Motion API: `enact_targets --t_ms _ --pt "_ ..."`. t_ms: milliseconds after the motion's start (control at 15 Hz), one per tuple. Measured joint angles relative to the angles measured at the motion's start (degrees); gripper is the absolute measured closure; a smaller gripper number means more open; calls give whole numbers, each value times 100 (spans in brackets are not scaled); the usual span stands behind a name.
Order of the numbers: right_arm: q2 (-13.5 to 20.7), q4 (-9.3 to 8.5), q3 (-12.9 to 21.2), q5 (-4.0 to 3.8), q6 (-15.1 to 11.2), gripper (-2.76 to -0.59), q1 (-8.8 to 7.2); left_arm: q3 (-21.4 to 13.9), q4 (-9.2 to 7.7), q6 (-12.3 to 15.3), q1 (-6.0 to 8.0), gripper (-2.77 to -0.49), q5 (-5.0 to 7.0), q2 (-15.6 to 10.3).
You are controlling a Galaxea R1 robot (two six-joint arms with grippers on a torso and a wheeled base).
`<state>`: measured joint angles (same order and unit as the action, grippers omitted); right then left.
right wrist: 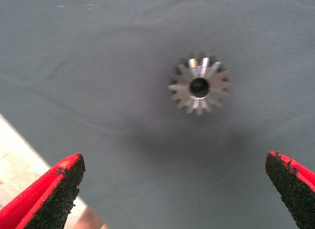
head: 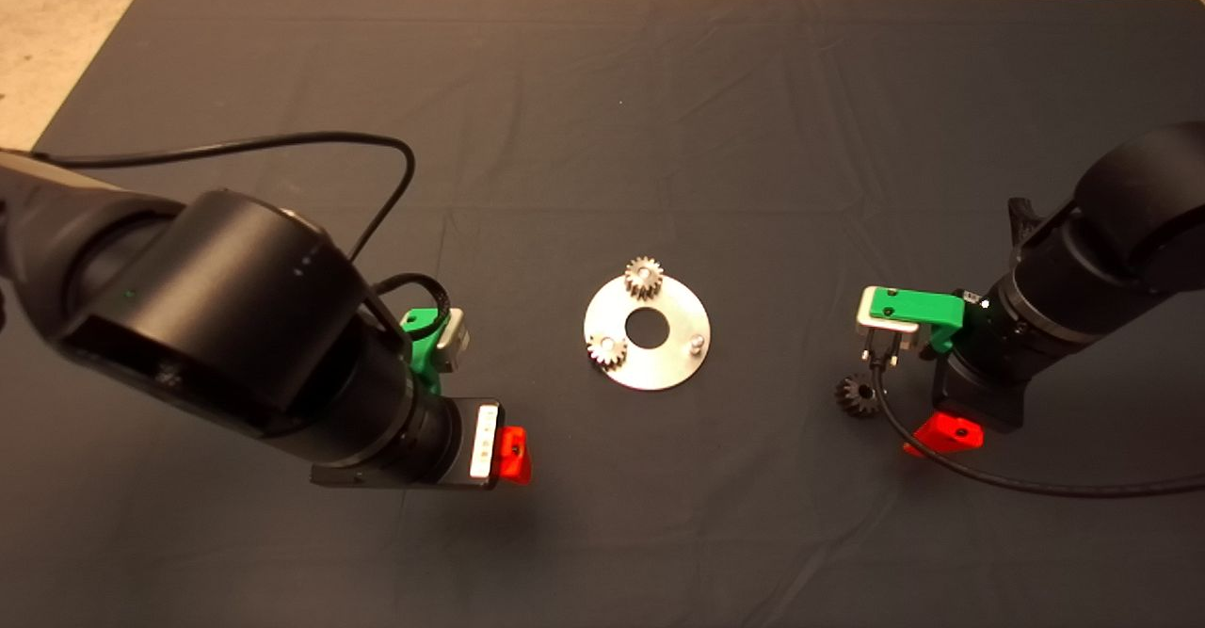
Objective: Install three planetary gears onto the carrier pins
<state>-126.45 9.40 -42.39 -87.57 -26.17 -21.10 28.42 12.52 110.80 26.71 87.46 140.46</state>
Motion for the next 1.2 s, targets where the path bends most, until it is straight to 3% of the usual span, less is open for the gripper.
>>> enact_targets --t_ms 133,467,667,1200 --pt "-73 229 -26 -10 5 -273 82 -26 -14 44 0 -275 0 -8" --pt "-216 553 -229 -3 21 -273 190 -80 -28 89 0 -275 0 -20" --pt "-277 754 -303 -4 21 -273 396 -115 -34 100 0 -275 -2 -22" --pt "-358 1021 -422 -6 21 -273 603 -196 -36 102 0 -275 -2 -33"
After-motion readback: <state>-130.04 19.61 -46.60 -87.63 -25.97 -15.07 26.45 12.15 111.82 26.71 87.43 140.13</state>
